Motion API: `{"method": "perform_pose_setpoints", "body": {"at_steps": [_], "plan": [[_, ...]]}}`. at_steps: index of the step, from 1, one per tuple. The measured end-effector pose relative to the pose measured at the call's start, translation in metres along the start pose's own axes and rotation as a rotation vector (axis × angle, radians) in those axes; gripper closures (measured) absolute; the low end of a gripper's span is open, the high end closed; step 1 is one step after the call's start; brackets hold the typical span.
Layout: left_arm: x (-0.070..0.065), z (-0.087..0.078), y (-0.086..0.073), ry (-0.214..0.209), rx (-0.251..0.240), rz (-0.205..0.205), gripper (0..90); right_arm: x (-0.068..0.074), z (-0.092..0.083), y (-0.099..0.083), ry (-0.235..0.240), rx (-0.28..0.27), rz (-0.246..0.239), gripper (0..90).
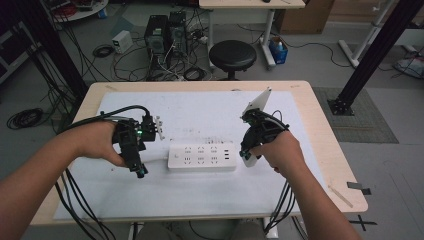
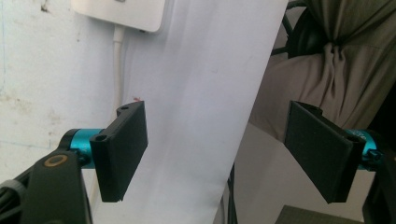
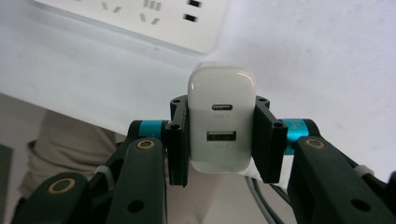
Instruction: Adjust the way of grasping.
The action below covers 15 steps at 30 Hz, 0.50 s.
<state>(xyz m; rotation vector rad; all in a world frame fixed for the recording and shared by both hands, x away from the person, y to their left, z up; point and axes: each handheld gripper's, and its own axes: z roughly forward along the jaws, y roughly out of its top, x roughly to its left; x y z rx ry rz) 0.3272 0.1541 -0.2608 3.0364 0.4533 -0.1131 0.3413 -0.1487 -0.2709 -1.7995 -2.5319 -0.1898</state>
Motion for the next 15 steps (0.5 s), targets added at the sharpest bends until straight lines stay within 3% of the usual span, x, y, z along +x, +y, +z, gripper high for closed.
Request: {"method": "perform_pose_setpoints", "body": {"at_steps": [15], "plan": [[0.005,-0.002,-0.011,0.004,-0.004,-0.019,22.0,-0.013,-0.004,-0.004,-0.095,0.015,-0.027,61.9]]}}
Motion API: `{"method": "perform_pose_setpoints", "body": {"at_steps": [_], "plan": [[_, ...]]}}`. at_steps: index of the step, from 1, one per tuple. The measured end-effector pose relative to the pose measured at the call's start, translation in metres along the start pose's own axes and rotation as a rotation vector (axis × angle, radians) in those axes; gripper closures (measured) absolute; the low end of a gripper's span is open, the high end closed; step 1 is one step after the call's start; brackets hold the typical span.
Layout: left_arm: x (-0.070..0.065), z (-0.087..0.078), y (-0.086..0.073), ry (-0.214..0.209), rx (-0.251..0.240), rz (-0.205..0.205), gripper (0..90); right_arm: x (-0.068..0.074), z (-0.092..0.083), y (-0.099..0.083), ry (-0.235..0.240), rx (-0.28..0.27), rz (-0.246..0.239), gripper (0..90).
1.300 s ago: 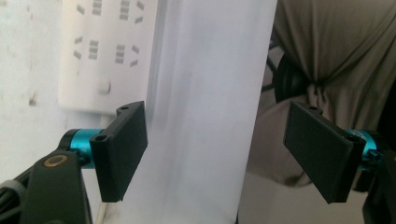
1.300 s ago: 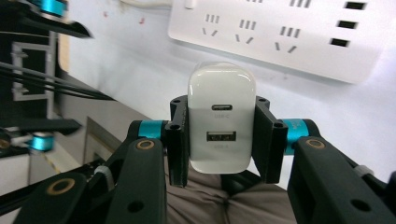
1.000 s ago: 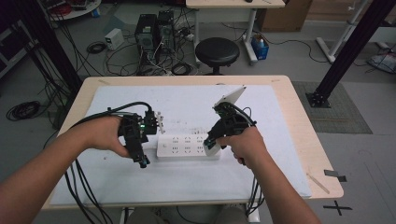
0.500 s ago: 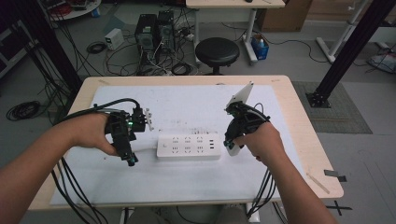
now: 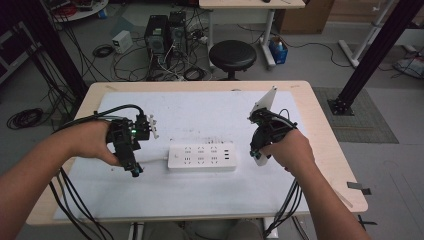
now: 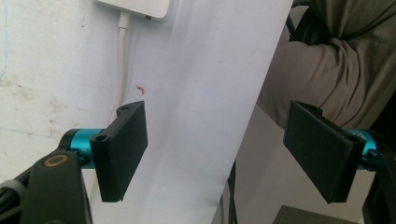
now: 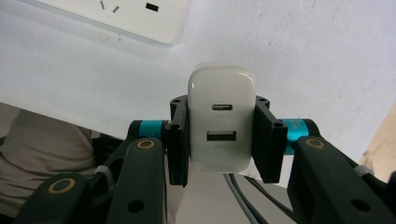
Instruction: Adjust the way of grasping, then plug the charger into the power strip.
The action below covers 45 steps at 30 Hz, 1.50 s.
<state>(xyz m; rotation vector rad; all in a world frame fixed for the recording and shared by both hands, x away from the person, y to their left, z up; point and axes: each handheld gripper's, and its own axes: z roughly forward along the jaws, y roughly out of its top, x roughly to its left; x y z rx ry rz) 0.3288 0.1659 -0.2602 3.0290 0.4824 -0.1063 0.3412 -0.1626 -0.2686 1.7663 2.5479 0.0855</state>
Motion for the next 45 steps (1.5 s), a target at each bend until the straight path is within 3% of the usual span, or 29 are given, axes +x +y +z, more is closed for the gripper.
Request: {"method": "perform_pose_setpoints", "body": {"at_steps": [13,23,28,35,39,45], "plan": [[0.002,0.001,0.004,-0.005,0.003,0.01,22.0,-0.002,0.0,-0.003,-0.023,0.004,-0.013,61.9],[0.002,0.001,0.004,-0.013,0.002,0.01,21.9,-0.008,-0.002,-0.003,-0.008,-0.003,-0.027,61.9],[0.001,0.0,0.004,-0.006,0.007,0.03,21.9,-0.01,0.0,0.002,-0.006,-0.001,-0.087,61.9],[-0.001,0.0,0.004,-0.018,0.005,0.025,21.9,-0.014,0.005,0.012,0.002,0.012,-0.187,61.9],[0.0,-0.001,0.004,-0.019,0.003,0.027,21.9,-0.011,0.009,0.019,0.012,0.017,-0.263,61.9],[-0.003,0.0,0.005,-0.024,-0.002,0.039,21.9,-0.001,0.017,0.031,0.022,0.038,-0.414,61.9]]}}
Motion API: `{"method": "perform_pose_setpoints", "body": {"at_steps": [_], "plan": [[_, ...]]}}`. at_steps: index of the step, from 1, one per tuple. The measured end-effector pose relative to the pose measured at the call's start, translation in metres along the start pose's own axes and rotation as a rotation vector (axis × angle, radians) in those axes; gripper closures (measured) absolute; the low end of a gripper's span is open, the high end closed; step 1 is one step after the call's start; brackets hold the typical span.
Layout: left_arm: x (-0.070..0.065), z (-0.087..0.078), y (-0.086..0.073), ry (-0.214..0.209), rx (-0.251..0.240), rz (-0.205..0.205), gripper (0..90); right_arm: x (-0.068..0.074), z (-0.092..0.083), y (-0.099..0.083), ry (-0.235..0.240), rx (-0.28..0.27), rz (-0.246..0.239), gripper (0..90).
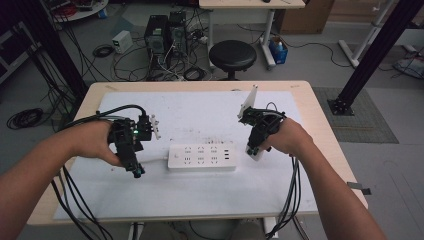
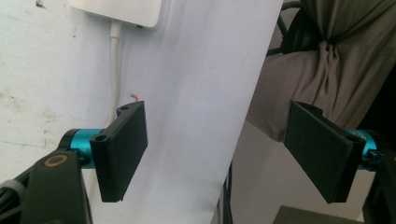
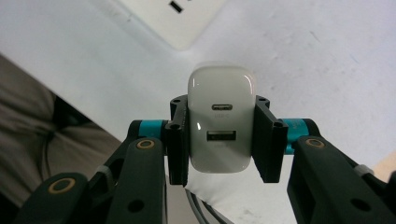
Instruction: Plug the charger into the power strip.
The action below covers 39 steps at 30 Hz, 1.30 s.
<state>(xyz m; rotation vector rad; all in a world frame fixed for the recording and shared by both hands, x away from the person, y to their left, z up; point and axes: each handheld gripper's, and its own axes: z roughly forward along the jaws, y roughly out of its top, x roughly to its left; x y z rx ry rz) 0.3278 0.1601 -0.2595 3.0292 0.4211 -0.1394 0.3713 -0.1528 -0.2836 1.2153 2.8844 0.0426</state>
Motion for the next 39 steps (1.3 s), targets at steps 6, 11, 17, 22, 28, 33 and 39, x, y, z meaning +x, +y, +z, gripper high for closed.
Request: {"method": "perform_pose_setpoints", "body": {"at_steps": [6,11,17,22,28,33,39], "plan": [[-0.003,0.001,0.001,0.01,0.0,0.018,21.9,0.007,0.003,0.014,0.024,-0.001,-0.099,61.9],[-0.007,-0.001,0.003,0.006,-0.011,0.022,22.0,0.01,0.007,0.024,0.012,0.01,-0.176,61.9],[-0.009,-0.001,0.004,0.001,-0.017,0.029,21.9,0.015,0.01,0.035,0.014,0.009,-0.297,61.9],[-0.011,0.0,0.005,-0.003,0.0,0.038,21.9,0.019,0.012,0.046,-0.003,-0.005,-0.377,61.9],[-0.012,0.001,0.002,-0.015,-0.006,0.033,21.9,0.027,0.019,0.063,-0.006,-0.017,-0.469,62.0],[-0.013,0.001,0.001,-0.018,-0.01,0.03,21.9,0.034,0.028,0.078,0.004,-0.004,-0.534,62.0],[-0.012,0.001,-0.003,-0.016,-0.007,0.018,21.9,0.036,0.039,0.093,0.03,-0.005,-0.583,62.0]]}}
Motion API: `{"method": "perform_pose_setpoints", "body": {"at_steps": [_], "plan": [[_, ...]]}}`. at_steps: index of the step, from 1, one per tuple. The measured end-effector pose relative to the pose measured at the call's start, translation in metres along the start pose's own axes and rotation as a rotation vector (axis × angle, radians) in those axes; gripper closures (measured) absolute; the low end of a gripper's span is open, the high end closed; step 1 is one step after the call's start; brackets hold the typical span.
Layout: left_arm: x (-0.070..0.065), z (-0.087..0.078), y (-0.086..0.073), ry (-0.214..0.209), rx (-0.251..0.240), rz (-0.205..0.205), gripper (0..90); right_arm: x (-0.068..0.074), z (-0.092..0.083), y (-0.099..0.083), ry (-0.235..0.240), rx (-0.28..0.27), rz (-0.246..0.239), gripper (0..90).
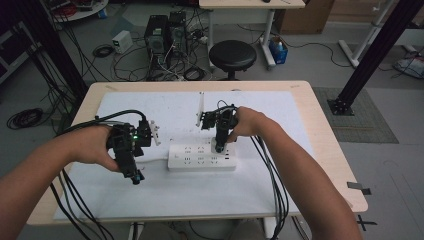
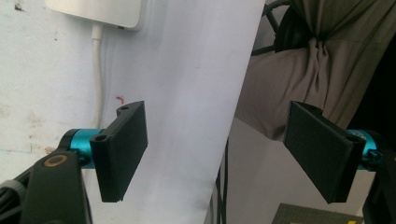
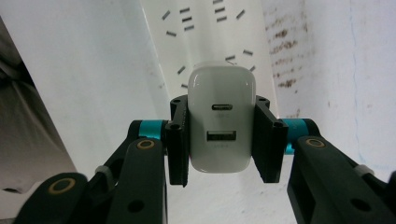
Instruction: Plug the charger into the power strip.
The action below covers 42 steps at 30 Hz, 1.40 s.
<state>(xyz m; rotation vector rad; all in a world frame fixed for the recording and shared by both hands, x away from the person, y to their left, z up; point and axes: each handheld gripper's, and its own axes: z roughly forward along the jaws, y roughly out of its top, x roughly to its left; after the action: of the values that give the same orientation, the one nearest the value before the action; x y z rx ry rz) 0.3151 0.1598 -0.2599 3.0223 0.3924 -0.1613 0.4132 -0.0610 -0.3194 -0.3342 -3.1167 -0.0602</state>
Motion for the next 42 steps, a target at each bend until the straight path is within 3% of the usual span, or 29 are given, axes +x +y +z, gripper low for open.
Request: {"method": "perform_pose_setpoints", "body": {"at_steps": [7,11,20,23,29,42], "plan": [[0.001,-0.001,-0.006,0.002,0.0,-0.016,21.9,-0.006,0.01,0.009,0.002,0.018,-0.07,62.0],[0.001,0.0,-0.008,0.0,0.006,-0.016,22.0,-0.01,0.014,0.012,0.007,-0.008,-0.082,62.0],[0.003,0.003,-0.011,-0.004,0.01,-0.02,21.9,-0.017,0.02,0.016,0.002,0.007,-0.103,62.0],[0.004,0.003,-0.012,-0.002,0.01,-0.019,21.9,-0.017,0.021,0.015,0.004,-0.001,-0.136,62.0],[0.005,0.005,-0.011,-0.005,0.006,-0.015,21.9,-0.017,0.024,0.017,0.005,0.034,-0.152,62.1],[0.007,0.005,-0.01,-0.003,0.0,-0.013,21.9,-0.016,0.025,0.022,0.001,0.048,-0.158,62.3]]}}
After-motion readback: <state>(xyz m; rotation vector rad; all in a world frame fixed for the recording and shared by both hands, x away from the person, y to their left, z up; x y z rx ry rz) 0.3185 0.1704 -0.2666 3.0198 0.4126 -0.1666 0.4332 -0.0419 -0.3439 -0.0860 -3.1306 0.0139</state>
